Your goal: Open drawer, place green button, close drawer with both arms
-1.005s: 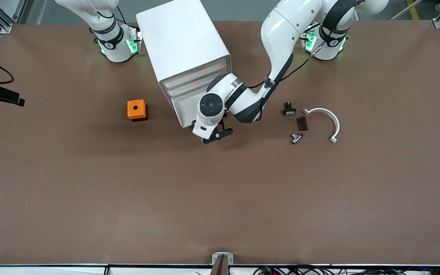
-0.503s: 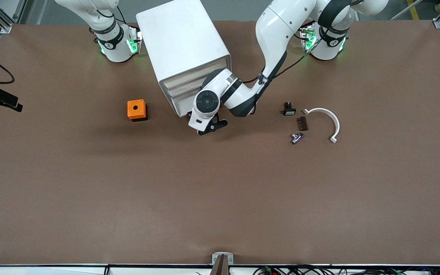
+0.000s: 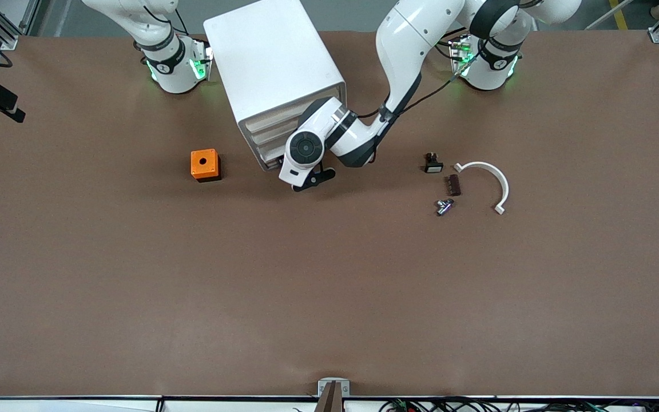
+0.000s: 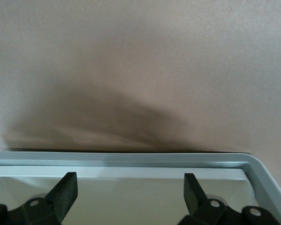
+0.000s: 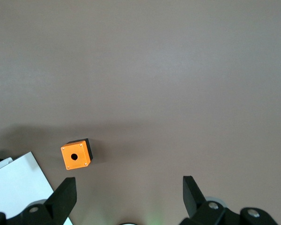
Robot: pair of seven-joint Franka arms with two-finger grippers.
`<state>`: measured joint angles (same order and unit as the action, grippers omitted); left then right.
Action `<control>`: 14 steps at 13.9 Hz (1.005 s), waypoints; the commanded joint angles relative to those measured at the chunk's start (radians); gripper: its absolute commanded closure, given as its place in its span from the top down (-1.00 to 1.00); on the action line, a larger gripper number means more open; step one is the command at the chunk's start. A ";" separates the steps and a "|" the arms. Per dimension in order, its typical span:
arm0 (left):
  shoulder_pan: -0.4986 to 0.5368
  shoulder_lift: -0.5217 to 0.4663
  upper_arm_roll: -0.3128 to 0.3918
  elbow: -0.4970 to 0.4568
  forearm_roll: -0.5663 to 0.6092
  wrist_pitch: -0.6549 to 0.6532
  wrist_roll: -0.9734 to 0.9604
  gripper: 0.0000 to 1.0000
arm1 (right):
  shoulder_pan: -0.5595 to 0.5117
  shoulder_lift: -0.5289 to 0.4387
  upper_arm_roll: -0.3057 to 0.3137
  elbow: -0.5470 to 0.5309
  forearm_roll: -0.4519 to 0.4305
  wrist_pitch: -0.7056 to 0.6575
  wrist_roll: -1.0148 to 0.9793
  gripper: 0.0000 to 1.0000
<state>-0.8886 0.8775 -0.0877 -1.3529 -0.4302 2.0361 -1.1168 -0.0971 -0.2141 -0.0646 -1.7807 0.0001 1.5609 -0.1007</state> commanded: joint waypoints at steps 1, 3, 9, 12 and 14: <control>-0.006 0.001 0.002 -0.003 -0.022 -0.004 0.002 1.00 | 0.002 0.001 0.008 -0.020 0.000 0.027 -0.007 1.00; -0.007 0.003 0.002 -0.005 -0.024 -0.004 0.002 1.00 | 0.004 0.001 0.006 -0.040 -0.002 0.012 -0.007 1.00; -0.013 0.003 0.002 -0.006 -0.082 -0.004 0.002 1.00 | -0.015 -0.007 -0.004 -0.045 -0.002 -0.080 -0.007 1.00; -0.015 0.003 0.002 -0.006 -0.088 -0.004 0.002 1.00 | -0.016 -0.034 -0.003 -0.046 -0.002 -0.113 -0.007 1.00; -0.018 0.003 0.002 -0.006 -0.088 -0.004 0.002 1.00 | -0.012 -0.048 0.005 -0.042 -0.002 -0.099 -0.007 1.00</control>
<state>-0.8928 0.8844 -0.0878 -1.3550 -0.4960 2.0361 -1.1168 -0.0979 -0.2245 -0.0756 -1.8189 0.0001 1.4626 -0.1018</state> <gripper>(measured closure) 0.000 0.000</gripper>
